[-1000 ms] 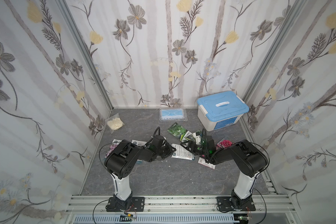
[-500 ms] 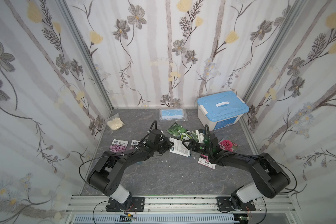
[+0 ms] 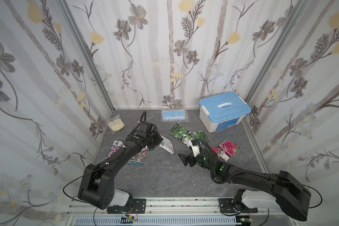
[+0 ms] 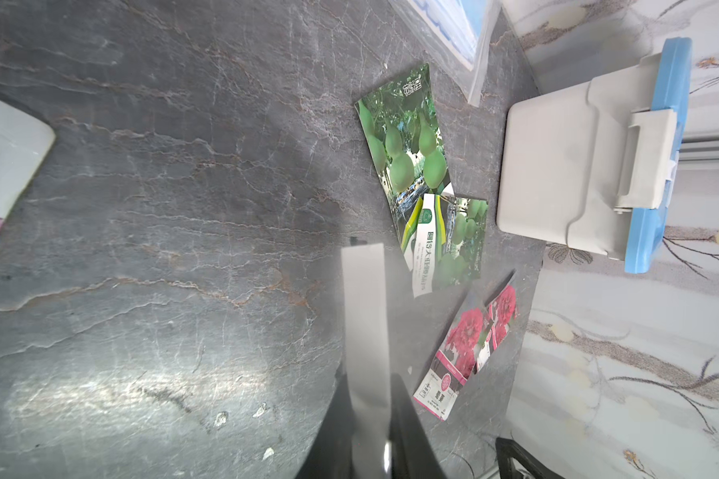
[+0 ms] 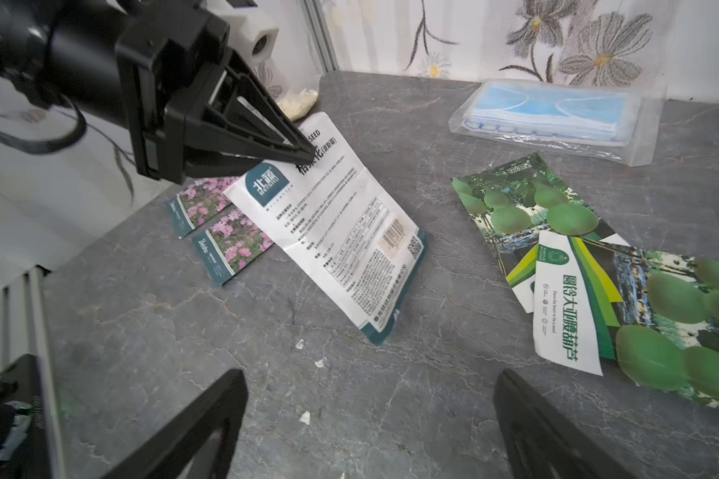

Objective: Arrange the seed packets in a row
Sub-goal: Pick up the seed packet from the center of the board, then place the seed packet at the center of the board.

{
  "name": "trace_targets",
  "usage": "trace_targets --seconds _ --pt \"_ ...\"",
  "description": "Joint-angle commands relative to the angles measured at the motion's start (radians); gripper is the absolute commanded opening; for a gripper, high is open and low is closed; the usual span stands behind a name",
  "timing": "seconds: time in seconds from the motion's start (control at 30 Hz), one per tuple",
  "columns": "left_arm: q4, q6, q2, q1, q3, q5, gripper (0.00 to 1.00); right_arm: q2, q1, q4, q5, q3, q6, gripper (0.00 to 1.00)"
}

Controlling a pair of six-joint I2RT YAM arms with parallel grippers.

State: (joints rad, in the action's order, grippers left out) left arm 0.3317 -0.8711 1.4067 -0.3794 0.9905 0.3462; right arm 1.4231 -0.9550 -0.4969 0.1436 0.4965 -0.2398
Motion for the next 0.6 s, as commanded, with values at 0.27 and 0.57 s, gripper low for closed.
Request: trace_targets --seconds 0.27,0.57 --pt "0.082 0.021 -0.016 0.011 0.019 0.037 0.19 0.273 -0.167 -0.244 0.210 0.094 0.212 0.89" --pt "0.023 0.009 0.008 0.011 -0.007 0.051 0.07 0.353 -0.206 -0.328 0.234 0.079 0.201 0.89"
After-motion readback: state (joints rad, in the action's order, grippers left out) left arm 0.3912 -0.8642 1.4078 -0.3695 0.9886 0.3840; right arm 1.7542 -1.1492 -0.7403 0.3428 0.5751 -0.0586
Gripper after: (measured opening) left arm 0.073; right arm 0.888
